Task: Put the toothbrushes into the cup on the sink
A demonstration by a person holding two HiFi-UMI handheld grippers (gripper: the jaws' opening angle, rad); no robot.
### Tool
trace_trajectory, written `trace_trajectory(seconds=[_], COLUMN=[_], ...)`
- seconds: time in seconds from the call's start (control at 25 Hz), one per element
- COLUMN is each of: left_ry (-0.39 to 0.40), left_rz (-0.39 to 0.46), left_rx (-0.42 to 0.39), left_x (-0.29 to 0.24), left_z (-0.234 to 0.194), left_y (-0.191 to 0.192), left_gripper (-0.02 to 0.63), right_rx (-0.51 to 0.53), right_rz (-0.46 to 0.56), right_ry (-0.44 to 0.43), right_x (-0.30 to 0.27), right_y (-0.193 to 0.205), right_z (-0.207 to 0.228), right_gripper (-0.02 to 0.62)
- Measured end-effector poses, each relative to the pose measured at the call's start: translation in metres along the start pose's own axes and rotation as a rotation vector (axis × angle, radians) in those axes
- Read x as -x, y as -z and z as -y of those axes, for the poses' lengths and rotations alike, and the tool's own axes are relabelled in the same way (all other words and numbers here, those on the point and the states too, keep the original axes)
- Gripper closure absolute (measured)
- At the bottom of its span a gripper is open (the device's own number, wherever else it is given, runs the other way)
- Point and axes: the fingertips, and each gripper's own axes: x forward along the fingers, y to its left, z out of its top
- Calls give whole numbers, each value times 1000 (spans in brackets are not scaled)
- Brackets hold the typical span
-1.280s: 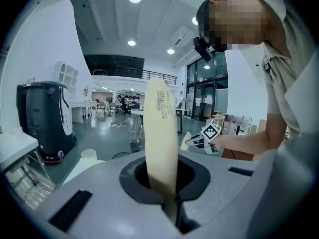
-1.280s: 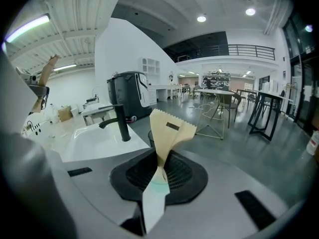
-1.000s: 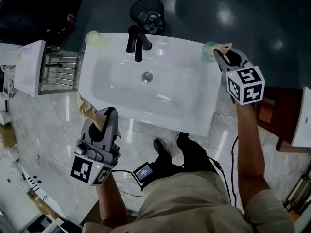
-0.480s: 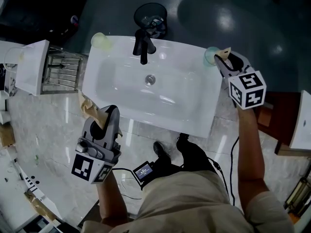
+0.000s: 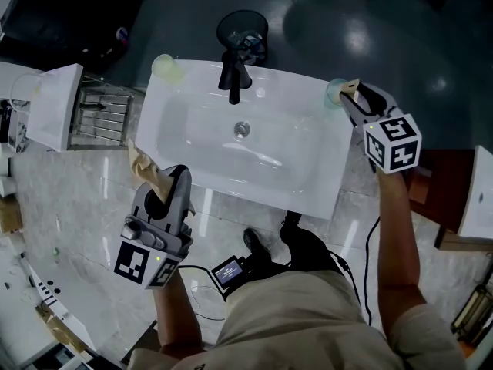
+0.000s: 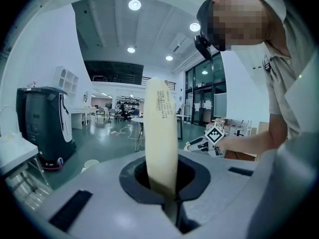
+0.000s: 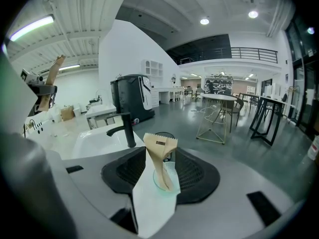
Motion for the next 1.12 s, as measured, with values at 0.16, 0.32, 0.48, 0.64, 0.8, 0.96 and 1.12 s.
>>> trace_trajectory(seconds=[0.16, 0.32, 0.48, 0.64, 0.8, 0.96, 1.12], left_ry=[-4, -15, -25, -39, -55, -77, -95], left_rz=[14, 30, 56, 91, 127, 150, 160], left_rx=[-7, -18, -23, -10, 1, -12, -29], left_x=[4, 11, 20, 33, 45, 55, 65], left_z=[-1, -2, -1, -2, -6, -6, -1], left_y=[-5, -14, -28, -42, -54, -66, -73], left_gripper=[601, 601, 601, 601, 601, 601, 601], right_rx=[0, 0, 7, 14, 22, 46, 47], right_rz=[19, 49, 87, 119, 147, 174, 206], right_ry=[5, 13, 29, 40, 43, 34, 26], right_x=[7, 22, 52, 82, 105, 122, 137], right_y=[-9, -23, -43, -59, -72, -85, -93], right_z=[-3, -5, -10, -19, -28, -35, -41], right_gripper=[411, 411, 411, 411, 411, 411, 411])
